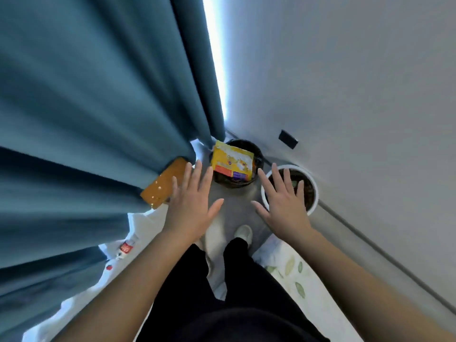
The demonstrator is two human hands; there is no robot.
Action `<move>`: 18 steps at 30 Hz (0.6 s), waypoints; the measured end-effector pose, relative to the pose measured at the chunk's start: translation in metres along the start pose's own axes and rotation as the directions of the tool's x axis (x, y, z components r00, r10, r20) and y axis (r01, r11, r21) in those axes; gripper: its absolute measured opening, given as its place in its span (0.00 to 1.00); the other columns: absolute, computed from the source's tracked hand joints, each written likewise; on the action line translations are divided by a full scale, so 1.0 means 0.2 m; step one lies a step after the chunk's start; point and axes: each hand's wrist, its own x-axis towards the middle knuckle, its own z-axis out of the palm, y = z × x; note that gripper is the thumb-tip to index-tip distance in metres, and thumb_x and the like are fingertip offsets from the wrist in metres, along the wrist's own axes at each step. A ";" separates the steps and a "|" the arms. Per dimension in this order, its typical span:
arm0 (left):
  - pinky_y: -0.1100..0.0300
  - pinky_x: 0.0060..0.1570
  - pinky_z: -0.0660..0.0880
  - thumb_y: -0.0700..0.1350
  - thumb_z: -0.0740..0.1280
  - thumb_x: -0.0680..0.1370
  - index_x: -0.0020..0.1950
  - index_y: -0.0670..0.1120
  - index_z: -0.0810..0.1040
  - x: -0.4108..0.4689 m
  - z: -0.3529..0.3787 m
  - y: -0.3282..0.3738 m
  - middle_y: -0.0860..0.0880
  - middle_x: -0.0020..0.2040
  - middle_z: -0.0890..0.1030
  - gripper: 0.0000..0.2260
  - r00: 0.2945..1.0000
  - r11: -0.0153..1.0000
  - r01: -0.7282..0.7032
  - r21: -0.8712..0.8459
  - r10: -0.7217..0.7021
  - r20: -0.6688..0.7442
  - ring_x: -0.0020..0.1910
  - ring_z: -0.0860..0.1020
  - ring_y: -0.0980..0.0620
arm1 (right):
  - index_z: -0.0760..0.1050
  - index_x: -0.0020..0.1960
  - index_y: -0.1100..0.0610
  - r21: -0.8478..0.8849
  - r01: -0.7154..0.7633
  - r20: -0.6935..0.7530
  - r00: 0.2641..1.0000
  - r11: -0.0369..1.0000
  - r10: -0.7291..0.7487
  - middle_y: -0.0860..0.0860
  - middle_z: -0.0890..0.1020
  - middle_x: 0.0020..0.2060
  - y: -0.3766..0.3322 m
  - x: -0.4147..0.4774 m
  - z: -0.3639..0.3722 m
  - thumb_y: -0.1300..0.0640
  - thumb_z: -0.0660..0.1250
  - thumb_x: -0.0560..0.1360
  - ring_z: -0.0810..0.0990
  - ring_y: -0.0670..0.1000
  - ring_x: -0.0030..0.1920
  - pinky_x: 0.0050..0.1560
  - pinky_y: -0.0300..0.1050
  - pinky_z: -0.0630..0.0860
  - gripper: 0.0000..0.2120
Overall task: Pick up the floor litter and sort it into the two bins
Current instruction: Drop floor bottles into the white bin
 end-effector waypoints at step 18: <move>0.41 0.72 0.51 0.65 0.41 0.73 0.77 0.49 0.53 -1.56 0.29 -1.01 0.45 0.79 0.48 0.36 0.581 0.549 0.726 -0.415 -0.812 -0.059 0.77 0.45 0.45 | 0.42 0.78 0.46 -0.241 0.747 0.249 0.664 0.619 -0.705 0.51 0.42 0.78 -1.65 -0.32 0.36 0.39 0.56 0.78 0.40 0.57 0.77 0.74 0.64 0.43 0.36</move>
